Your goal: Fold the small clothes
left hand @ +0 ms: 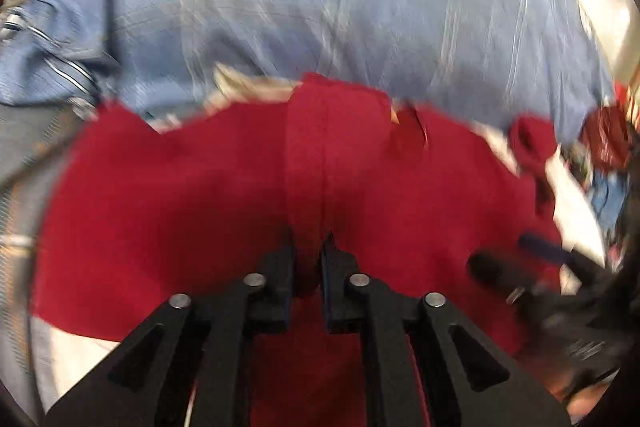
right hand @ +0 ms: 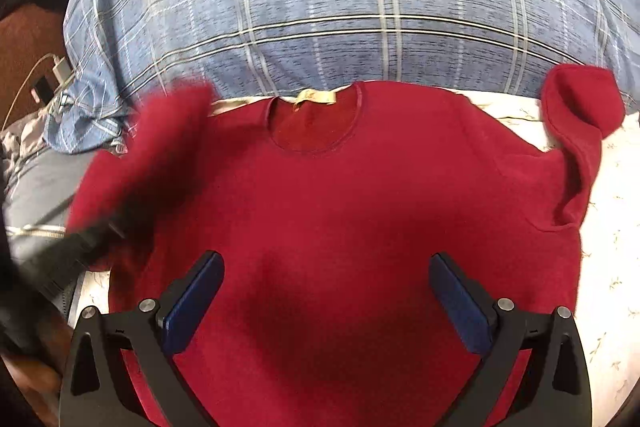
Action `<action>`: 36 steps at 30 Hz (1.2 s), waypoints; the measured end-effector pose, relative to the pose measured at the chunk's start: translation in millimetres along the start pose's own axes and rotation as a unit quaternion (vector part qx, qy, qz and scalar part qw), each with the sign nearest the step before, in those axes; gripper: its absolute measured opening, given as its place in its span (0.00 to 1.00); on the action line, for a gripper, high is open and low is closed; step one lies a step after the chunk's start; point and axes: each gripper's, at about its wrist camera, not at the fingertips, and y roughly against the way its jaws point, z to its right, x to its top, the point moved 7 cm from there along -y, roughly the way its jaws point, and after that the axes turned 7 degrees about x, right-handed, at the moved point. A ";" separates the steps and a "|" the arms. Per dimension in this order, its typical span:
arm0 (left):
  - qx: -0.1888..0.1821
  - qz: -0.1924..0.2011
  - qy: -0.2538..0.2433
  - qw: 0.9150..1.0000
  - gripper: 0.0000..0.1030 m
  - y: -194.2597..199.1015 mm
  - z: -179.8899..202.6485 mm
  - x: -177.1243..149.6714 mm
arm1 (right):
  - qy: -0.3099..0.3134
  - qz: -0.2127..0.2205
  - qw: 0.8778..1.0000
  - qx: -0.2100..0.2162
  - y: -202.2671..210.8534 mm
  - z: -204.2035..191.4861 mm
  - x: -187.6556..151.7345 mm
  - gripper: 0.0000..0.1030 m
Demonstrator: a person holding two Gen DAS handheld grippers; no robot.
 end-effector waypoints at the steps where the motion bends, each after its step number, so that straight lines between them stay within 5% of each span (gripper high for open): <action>1: 0.006 -0.009 -0.014 1.000 0.29 -4.5 4.3 -5.2 | -0.005 0.000 1.000 0.001 1.6 4.0 0.7 0.99; 2: 0.001 -0.015 -0.028 0.999 0.37 -3.6 9.7 -9.0 | -0.011 0.000 1.000 0.005 3.4 8.4 1.4 0.99; 4: -0.010 -0.016 -0.041 0.999 0.69 9.7 13.5 -10.0 | -0.024 0.001 1.000 0.017 4.7 15.3 3.4 0.99; 8: -0.003 0.034 -0.048 0.998 0.71 61.6 -3.9 1.0 | -0.048 0.002 0.998 0.047 3.5 19.6 12.7 0.98; 14: 0.114 0.107 -0.015 0.988 0.76 95.2 -75.7 13.4 | -0.025 -0.025 0.997 0.072 -25.0 0.0 19.4 0.98; 17: 0.162 0.101 0.019 0.981 0.76 84.6 -115.1 14.1 | 0.011 -0.041 0.997 0.064 -46.2 -13.8 20.2 0.78; 21: 0.169 0.092 0.071 0.979 0.76 72.3 -147.4 10.3 | 0.071 -0.026 0.997 0.027 -64.3 -29.2 24.3 0.33; 24: 0.159 0.091 0.097 0.978 0.76 70.9 -157.9 10.8 | 0.079 -0.012 0.997 0.024 -66.0 -37.3 25.7 0.21; 25: 0.160 0.093 0.102 0.977 0.76 71.1 -160.6 11.2 | 0.103 -0.037 0.992 0.058 -64.3 -42.7 22.1 0.07; 29: 0.166 0.098 0.112 0.975 0.76 70.8 -164.6 10.2 | 0.079 0.010 0.994 0.076 -33.2 -34.7 36.5 0.04; 36: 0.159 0.098 0.107 0.977 0.76 67.9 -157.5 12.3 | 0.039 0.060 0.997 0.027 7.2 16.6 68.9 0.04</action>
